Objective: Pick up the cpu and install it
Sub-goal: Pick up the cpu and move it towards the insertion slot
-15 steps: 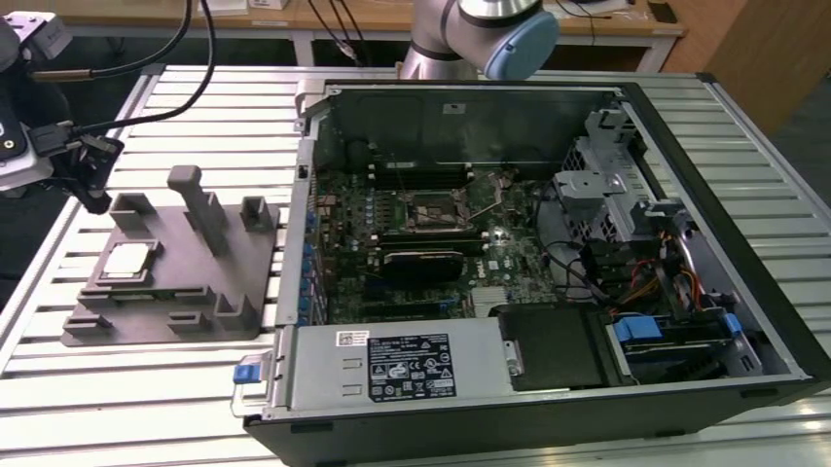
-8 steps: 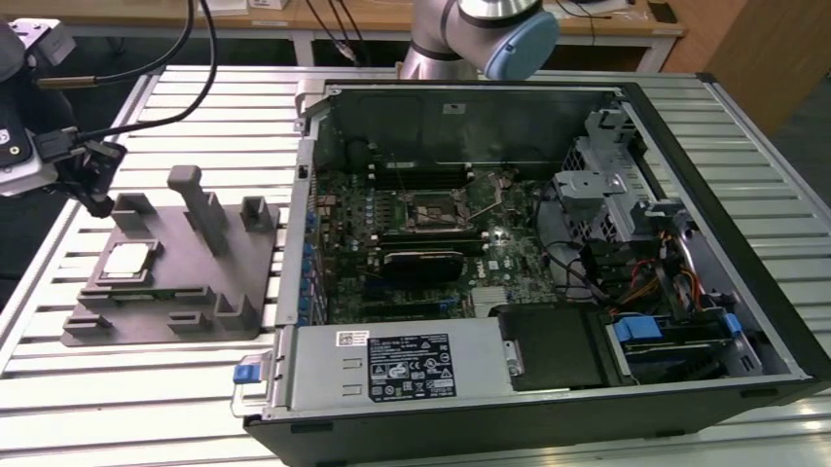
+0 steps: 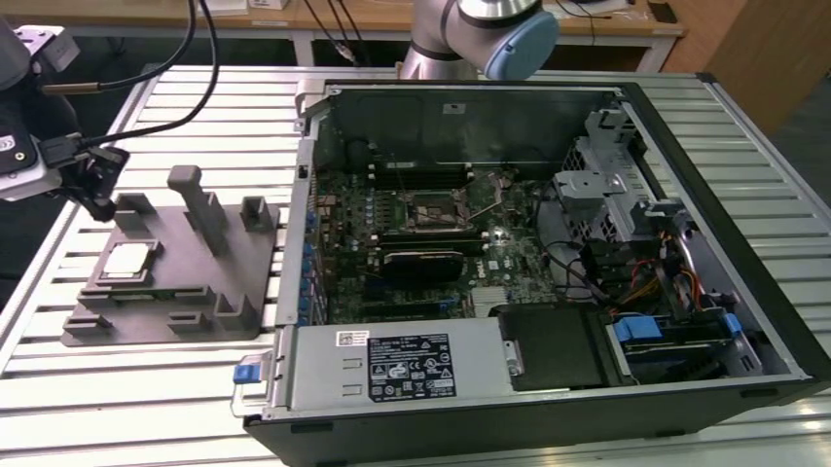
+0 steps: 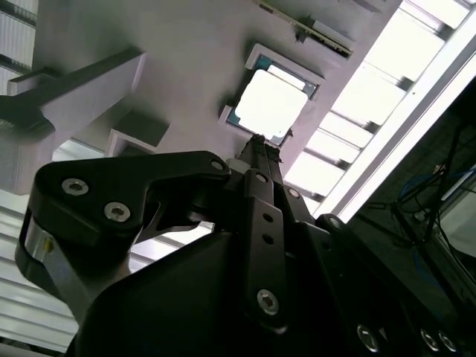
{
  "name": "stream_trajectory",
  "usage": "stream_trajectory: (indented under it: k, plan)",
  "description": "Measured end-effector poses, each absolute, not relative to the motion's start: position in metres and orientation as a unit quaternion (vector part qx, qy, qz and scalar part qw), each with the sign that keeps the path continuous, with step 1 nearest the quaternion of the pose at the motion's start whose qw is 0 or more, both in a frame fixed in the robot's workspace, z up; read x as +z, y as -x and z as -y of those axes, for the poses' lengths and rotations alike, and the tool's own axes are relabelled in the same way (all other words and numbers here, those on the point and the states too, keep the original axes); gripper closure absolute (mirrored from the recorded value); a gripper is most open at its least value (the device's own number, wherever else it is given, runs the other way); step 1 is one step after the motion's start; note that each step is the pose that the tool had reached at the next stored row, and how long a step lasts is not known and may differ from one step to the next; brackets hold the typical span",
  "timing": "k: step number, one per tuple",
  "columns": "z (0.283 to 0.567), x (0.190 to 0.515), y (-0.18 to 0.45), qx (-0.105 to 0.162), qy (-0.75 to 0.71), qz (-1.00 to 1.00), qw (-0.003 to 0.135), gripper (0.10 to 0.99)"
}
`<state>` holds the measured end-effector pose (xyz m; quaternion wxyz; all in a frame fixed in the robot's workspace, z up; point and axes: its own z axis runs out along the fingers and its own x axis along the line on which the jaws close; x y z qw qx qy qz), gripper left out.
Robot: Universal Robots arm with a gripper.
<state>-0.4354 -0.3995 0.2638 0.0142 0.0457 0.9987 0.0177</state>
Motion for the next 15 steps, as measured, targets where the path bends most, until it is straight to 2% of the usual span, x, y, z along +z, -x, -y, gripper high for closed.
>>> stream_trajectory:
  k: [15]
  plan:
    - [0.399,0.251,0.436,0.011,-0.046,-0.999,0.016,0.980]
